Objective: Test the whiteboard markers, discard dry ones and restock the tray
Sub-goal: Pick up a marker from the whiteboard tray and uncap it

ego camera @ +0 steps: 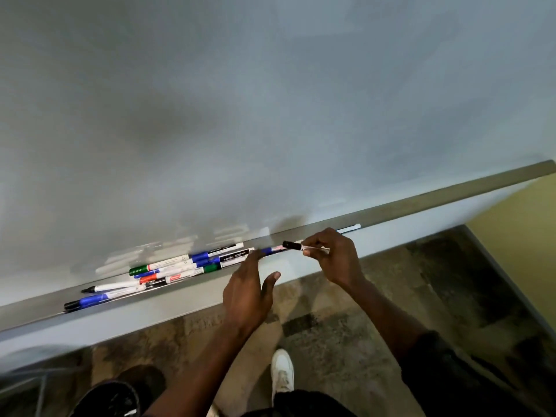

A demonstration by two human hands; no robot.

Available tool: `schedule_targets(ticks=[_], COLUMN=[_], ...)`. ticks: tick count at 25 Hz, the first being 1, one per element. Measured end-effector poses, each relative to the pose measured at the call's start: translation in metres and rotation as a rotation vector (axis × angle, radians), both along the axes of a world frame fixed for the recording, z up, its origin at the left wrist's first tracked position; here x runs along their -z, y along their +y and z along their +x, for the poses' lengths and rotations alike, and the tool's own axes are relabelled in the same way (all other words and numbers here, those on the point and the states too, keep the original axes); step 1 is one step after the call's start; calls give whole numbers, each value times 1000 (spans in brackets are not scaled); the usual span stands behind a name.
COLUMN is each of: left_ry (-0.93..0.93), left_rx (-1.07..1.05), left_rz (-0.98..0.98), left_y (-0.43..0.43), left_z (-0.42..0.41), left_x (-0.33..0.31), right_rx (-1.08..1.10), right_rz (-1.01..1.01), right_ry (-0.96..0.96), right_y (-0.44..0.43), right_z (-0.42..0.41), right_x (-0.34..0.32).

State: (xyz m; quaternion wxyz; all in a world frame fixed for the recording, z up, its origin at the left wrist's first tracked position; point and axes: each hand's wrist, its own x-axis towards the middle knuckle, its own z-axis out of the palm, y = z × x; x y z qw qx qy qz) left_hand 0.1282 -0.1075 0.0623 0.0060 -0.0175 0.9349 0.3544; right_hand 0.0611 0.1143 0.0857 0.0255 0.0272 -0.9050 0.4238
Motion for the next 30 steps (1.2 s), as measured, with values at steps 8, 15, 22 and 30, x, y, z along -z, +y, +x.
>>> schedule_targets(ticks=[8, 15, 22, 30], left_ry=[-130, -191, -214, -262], left_rx=[89, 106, 166, 177], left_rz=[-559, -617, -673, -706], left_y=[-18, -20, -28, -27], left_z=[-7, -7, -7, -9], left_x=[91, 106, 111, 112], right_rx=[17, -108, -109, -166], right_rz=[449, 543, 491, 448], right_ry=[130, 184, 77, 144], right_y=[100, 115, 115, 120], right_z=[-86, -116, -122, -118], right_x=[63, 79, 96, 109])
